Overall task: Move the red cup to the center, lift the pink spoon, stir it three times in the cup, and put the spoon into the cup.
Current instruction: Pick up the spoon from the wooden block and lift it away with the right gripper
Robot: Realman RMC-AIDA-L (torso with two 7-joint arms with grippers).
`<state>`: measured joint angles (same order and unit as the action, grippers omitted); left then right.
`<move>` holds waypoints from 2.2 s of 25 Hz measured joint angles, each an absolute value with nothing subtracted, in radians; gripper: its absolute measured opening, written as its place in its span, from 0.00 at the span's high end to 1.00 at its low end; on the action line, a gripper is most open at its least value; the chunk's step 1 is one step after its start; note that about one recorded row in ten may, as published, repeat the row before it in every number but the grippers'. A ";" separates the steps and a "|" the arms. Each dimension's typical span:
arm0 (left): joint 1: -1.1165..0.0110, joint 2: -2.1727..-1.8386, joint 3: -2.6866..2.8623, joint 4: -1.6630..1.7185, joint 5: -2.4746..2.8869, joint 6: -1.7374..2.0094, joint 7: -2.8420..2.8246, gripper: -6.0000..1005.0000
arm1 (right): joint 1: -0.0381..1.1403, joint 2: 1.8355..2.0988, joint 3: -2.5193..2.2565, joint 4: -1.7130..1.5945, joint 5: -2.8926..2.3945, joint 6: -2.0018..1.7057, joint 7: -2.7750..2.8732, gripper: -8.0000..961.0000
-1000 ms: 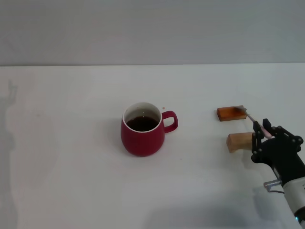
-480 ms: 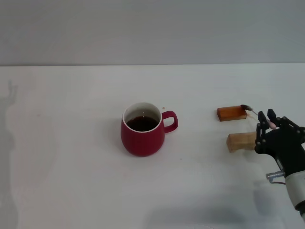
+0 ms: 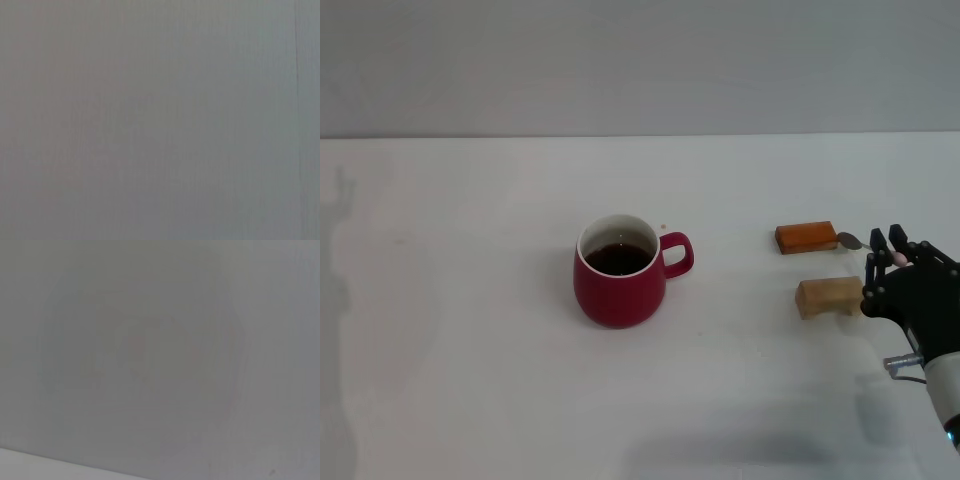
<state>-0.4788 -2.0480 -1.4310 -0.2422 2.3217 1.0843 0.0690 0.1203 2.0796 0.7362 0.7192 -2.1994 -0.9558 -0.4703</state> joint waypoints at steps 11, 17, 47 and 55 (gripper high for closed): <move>-0.479 -2.048 -1.431 -0.242 2.323 1.084 0.068 0.17 | 0.120 2.078 0.736 0.721 -2.199 -0.959 -0.471 0.85; -0.478 -2.049 -1.431 -0.243 2.323 1.086 0.068 0.17 | 0.120 2.078 0.736 0.722 -2.199 -0.960 -0.471 0.85; -0.478 -2.049 -1.431 -0.243 2.323 1.085 0.067 0.17 | 0.120 2.077 0.747 0.745 -2.200 -0.962 -0.473 0.85; -0.480 -2.049 -1.431 -0.239 2.324 1.083 0.067 0.17 | 0.118 2.078 0.749 0.765 -2.199 -0.959 -0.510 0.85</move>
<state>-0.4802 -2.0494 -1.4310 -0.2388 2.3236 1.0829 0.0675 0.1181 2.0777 0.7486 0.7646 -2.1988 -0.9590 -0.5096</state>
